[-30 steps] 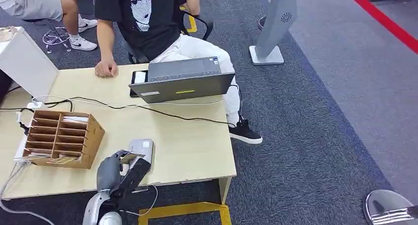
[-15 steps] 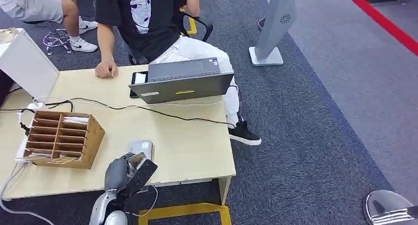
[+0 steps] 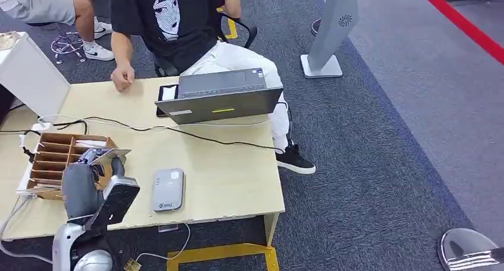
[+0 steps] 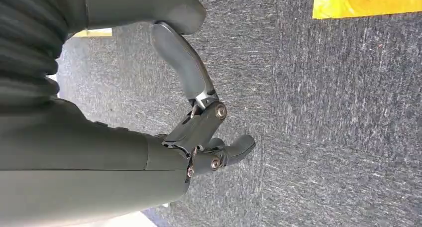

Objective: Pass the card to the sensor for recognition and then transmit it.

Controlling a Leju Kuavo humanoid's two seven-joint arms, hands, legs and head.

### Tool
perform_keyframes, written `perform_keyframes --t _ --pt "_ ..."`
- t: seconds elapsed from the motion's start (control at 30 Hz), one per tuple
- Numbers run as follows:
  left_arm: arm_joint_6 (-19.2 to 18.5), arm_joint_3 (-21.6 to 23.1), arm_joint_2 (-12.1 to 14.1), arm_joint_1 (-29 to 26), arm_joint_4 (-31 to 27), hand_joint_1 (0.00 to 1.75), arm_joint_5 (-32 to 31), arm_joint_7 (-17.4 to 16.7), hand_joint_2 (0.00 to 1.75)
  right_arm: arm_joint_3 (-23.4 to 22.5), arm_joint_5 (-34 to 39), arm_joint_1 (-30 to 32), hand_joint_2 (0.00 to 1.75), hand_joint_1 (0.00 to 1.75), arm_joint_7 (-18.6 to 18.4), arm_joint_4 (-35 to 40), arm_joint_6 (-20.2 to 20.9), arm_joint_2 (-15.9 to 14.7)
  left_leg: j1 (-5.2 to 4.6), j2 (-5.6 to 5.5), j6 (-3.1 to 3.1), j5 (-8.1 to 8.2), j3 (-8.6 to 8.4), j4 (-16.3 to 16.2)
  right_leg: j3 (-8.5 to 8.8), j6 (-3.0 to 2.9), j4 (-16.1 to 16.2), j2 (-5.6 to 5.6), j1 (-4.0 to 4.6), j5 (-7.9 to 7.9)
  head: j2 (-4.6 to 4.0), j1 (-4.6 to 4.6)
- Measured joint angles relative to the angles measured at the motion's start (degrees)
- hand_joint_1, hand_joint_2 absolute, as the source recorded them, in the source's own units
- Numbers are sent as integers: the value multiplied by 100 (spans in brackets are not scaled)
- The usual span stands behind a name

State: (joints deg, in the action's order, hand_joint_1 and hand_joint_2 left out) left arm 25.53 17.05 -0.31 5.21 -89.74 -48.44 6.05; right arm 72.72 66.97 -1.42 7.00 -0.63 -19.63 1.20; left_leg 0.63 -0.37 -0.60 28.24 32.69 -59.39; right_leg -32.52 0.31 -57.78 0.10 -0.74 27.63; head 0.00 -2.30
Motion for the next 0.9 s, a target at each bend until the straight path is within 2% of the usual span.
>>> perform_keyframes --t 0.1,0.23,0.47,0.67,0.9 --pt "287 -114 140 50 -134 175 -217 -79 175 7 -2 1 175 0 -18 0 -11 0 0 1 0 -1 -1 0 0 0 0 1 0 -1 0 0" --pt "562 -532 444 259 -114 175 -555 -313 175 57 -20 3 175 0 -18 0 -46 0 3 1 2 -2 -2 0 -2 -1 -1 2 3 0 0 0" --pt "704 -1427 905 875 812 175 -876 -481 175 142 -55 -2 175 0 -22 0 -79 -2 4 2 9 -7 -3 2 -4 -2 -6 6 4 -1 0 0" --pt "855 -1707 964 1078 1438 175 -879 -439 175 155 -37 -14 175 0 -15 0 -114 -7 1 1 8 -7 0 1 -3 -2 -3 5 1 -1 0 0" --pt "910 -1712 921 1090 1593 175 -920 -326 175 164 -26 -14 175 0 20 0 -142 -7 1 5 8 -4 0 0 -7 -2 -1 10 0 -1 0 0"
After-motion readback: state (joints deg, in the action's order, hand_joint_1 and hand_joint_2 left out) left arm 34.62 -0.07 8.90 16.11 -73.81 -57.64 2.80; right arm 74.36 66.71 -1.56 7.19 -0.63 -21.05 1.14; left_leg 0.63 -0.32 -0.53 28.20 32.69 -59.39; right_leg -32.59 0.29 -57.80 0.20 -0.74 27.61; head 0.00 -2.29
